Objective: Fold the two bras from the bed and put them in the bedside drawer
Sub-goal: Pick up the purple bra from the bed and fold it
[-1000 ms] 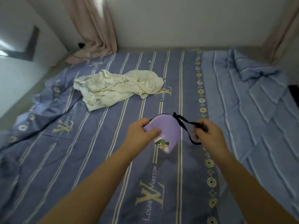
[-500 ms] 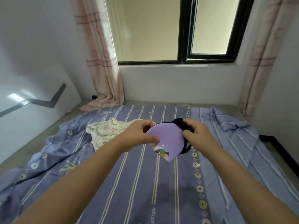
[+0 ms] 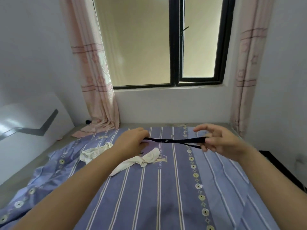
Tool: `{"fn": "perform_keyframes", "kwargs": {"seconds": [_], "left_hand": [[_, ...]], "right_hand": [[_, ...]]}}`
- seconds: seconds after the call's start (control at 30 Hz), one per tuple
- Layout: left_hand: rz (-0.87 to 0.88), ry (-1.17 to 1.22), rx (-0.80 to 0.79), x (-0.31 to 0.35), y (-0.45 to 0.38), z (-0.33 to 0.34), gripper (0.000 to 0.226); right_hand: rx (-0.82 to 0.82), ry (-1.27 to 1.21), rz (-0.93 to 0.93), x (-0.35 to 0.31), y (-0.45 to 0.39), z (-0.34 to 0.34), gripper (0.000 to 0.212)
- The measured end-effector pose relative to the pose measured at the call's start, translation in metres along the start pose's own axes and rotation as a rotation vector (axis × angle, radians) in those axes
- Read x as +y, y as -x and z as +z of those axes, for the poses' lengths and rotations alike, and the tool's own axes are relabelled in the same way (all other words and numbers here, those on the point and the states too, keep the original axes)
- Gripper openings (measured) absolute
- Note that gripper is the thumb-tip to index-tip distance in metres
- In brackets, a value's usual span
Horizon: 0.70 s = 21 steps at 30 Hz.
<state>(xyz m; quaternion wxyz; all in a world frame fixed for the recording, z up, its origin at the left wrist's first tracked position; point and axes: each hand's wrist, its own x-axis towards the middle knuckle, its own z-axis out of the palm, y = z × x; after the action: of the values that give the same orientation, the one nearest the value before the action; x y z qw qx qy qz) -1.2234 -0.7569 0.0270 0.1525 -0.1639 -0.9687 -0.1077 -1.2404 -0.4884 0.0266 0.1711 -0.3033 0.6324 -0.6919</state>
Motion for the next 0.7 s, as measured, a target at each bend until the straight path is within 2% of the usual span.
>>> {"fn": "perform_keyframes", "kwargs": {"seconds": [0.07,0.1,0.17,0.2,0.23,0.27,0.3,0.33,0.37,0.43,0.47,0.5,0.53,0.6,0.63,0.7], "left_hand": [[0.019,-0.087,-0.059,-0.001,0.003,0.01,0.017],[0.027,-0.087,-0.074,0.002,0.004,0.015,0.02],[0.136,-0.139,-0.018,0.014,0.008,0.02,0.018],[0.236,-0.201,0.038,0.02,0.009,0.023,0.014],[0.324,-0.275,0.051,0.027,0.011,0.025,0.019],[0.359,-0.349,0.061,0.032,0.013,0.023,0.029],[0.335,-0.362,0.086,0.035,0.013,0.019,0.035],[0.32,-0.374,0.113,0.033,0.013,0.016,0.037],[0.31,-0.388,0.145,0.029,0.013,0.013,0.038],[0.27,-0.431,0.171,0.022,0.012,0.006,0.037],[0.266,-0.47,0.189,0.018,0.01,0.003,0.036],[0.254,-0.479,0.202,0.015,0.01,0.001,0.035],[0.236,-0.468,0.219,0.011,0.009,0.002,0.034],[0.198,-0.427,0.236,0.002,0.009,0.006,0.033],[0.197,-0.407,0.238,-0.001,0.009,0.008,0.032],[0.25,-0.378,0.26,-0.005,0.012,0.017,0.032]], "right_hand": [[-0.04,-0.326,-0.21,-0.005,0.003,0.006,0.038],[0.018,-0.463,-0.317,-0.006,0.002,0.009,0.036],[0.245,-0.639,-0.452,-0.004,-0.008,0.015,0.037],[0.383,-0.532,-0.465,-0.003,-0.015,0.017,0.044],[0.559,-0.227,-0.45,0.001,-0.02,0.018,0.05],[0.722,0.219,-0.392,0.004,-0.024,0.016,0.052],[0.79,0.662,-0.289,0.008,-0.028,0.011,0.048],[0.774,0.982,-0.131,0.012,-0.028,0.006,0.045],[0.695,1.183,0.064,0.016,-0.028,0.004,0.044],[0.434,1.456,0.356,0.024,-0.027,0.013,0.036],[0.274,1.495,0.451,0.027,-0.025,0.021,0.032],[0.118,1.411,0.519,0.032,-0.022,0.029,0.031],[-0.028,1.228,0.564,0.033,-0.017,0.038,0.035],[-0.197,0.796,0.521,0.032,-0.005,0.052,0.037],[-0.178,0.581,0.417,0.031,0.0,0.057,0.035],[0.045,0.131,0.141,0.025,0.002,0.062,0.035]]}}
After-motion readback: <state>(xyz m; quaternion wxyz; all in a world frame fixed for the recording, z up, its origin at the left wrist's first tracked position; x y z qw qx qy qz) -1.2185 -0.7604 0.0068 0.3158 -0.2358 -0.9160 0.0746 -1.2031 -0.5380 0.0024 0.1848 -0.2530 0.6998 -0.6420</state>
